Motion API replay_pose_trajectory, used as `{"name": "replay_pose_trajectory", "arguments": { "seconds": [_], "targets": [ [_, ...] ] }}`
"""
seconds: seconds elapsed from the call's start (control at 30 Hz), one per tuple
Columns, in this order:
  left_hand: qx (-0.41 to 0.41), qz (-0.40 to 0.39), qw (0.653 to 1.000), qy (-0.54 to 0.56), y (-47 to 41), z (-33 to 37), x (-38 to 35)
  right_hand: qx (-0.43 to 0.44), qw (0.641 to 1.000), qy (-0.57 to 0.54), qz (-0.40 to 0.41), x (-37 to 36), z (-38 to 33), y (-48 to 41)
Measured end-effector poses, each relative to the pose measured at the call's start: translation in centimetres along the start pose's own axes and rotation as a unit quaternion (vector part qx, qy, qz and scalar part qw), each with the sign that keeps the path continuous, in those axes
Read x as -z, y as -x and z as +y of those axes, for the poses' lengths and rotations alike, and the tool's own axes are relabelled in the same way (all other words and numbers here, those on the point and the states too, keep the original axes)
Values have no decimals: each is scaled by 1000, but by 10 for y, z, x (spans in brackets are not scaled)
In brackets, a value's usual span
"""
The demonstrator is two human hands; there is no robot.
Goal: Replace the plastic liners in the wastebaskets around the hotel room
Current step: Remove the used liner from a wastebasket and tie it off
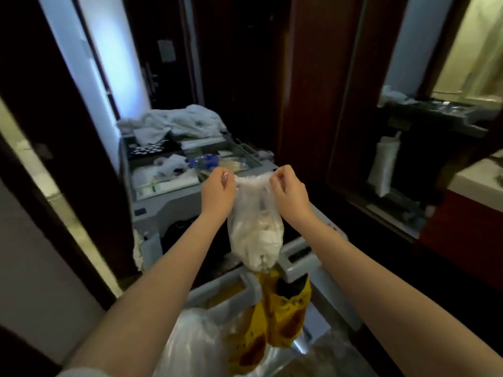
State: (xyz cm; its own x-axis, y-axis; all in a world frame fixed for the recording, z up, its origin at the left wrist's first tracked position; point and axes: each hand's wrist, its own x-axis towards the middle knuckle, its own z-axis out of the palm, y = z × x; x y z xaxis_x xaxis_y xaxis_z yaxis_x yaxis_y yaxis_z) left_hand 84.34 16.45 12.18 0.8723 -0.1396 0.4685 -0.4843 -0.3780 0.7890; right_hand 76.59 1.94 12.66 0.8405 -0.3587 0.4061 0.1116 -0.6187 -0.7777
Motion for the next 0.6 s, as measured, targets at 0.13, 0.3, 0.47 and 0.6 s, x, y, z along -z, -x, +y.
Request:
{"name": "replay_pose_trajectory", "arguments": {
  "seconds": [0.13, 0.3, 0.47, 0.6],
  "targets": [
    [55, 74, 994, -53, -22, -32, 5, -3, 996, -53, -76, -45, 21, -45],
    [158, 109, 971, -142, -21, -77, 2, -1, 977, -81, -198, -88, 48, -69],
    [220, 57, 950, -215, -1, -109, 1, 45, 949, 63, -306, -125, 78, -72],
    [389, -283, 817, -319, 23, -140, -8, 139, 797, 311, -499, -147, 107, -71]
  ]
}}
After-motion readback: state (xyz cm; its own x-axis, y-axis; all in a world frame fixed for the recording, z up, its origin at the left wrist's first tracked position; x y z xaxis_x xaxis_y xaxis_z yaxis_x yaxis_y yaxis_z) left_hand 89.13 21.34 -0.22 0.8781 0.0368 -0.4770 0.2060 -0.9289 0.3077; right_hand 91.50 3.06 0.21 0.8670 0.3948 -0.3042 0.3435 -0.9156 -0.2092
